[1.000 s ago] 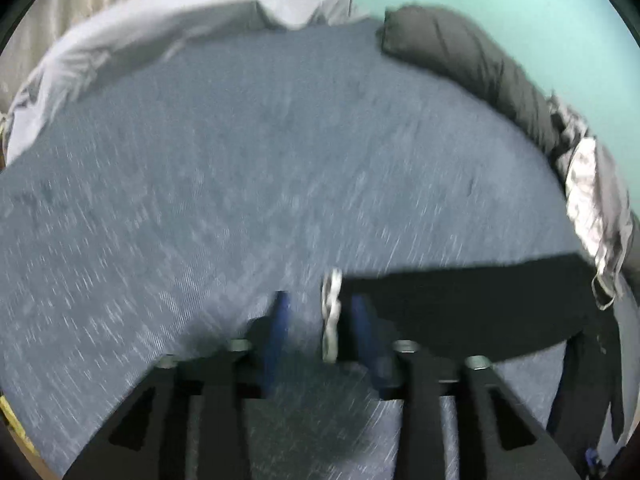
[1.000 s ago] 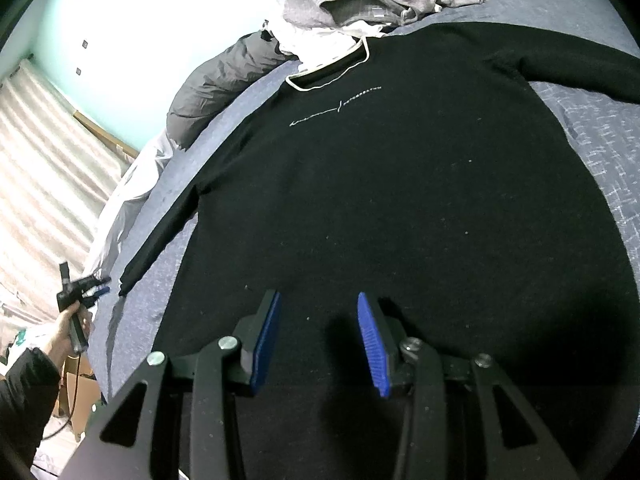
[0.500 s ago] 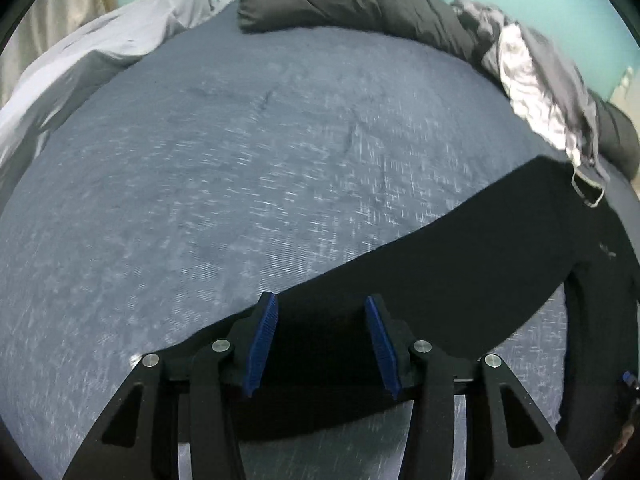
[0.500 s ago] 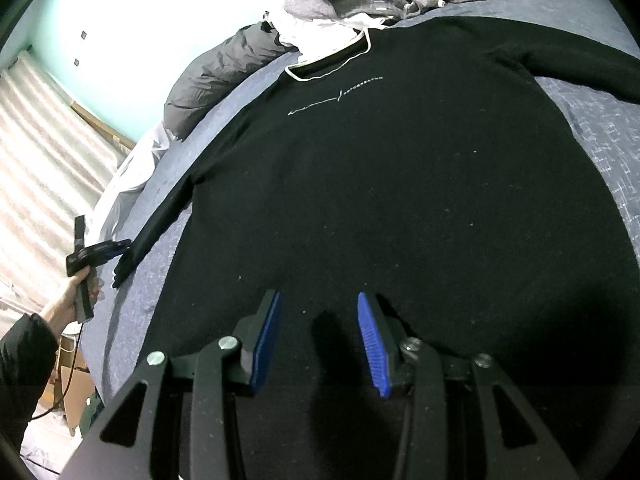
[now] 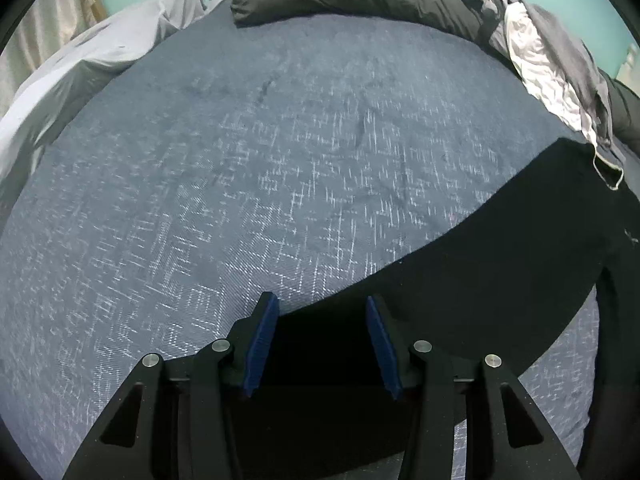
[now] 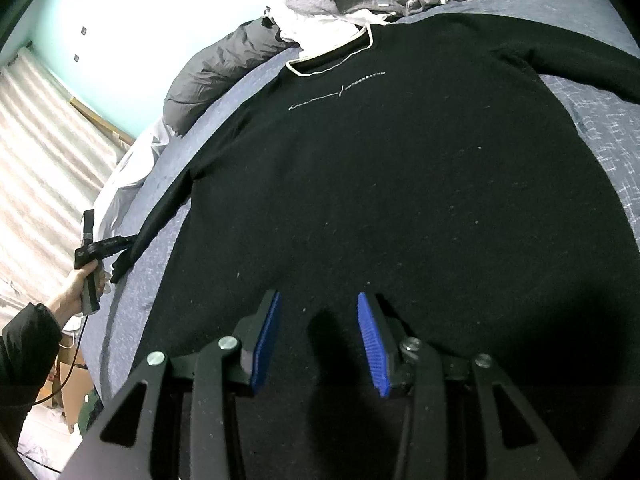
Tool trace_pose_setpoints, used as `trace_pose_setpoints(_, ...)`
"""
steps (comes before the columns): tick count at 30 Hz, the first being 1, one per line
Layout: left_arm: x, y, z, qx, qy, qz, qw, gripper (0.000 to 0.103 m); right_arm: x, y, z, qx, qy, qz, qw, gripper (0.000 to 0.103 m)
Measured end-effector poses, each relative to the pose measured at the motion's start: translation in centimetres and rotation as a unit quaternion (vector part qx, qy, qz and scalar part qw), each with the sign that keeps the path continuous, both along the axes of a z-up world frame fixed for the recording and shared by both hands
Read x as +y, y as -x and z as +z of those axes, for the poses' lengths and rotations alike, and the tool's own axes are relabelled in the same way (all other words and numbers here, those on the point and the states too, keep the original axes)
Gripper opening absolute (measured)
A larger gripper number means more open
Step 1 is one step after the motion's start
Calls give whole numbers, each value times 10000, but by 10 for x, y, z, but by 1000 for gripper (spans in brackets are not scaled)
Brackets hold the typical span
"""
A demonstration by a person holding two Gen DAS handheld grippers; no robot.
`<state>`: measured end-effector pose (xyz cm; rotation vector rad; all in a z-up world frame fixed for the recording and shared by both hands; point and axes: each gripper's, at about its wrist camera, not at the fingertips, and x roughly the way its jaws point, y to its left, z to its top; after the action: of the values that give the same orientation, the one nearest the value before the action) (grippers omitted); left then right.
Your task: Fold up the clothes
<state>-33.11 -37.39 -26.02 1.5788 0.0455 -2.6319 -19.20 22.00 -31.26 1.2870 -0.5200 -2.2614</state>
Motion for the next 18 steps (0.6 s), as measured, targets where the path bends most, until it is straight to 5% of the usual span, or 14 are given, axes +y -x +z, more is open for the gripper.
trace_pose_setpoints(4,4,-2,-1,-6,42,-167,9999,46,-1,0,0,0,-15,2,10000,40)
trace_pose_setpoints(6,8,-5,0,8,134,-267,9996,6,-1,0,0,-1,-18,2,10000,40)
trace_pose_setpoints(7,9,-6,1,23,199,-291,9994,0,-2,0,1,0,-20,2,10000,40)
trace_pose_setpoints(13,-5,-3,19,321,434,74,9985,0,-2,1,0,4,-36,23,10000,40)
trace_pose_setpoints(18,-9,1,31,420,90,-121,9990,0,-2,2,-2,-20,-47,28,10000,40)
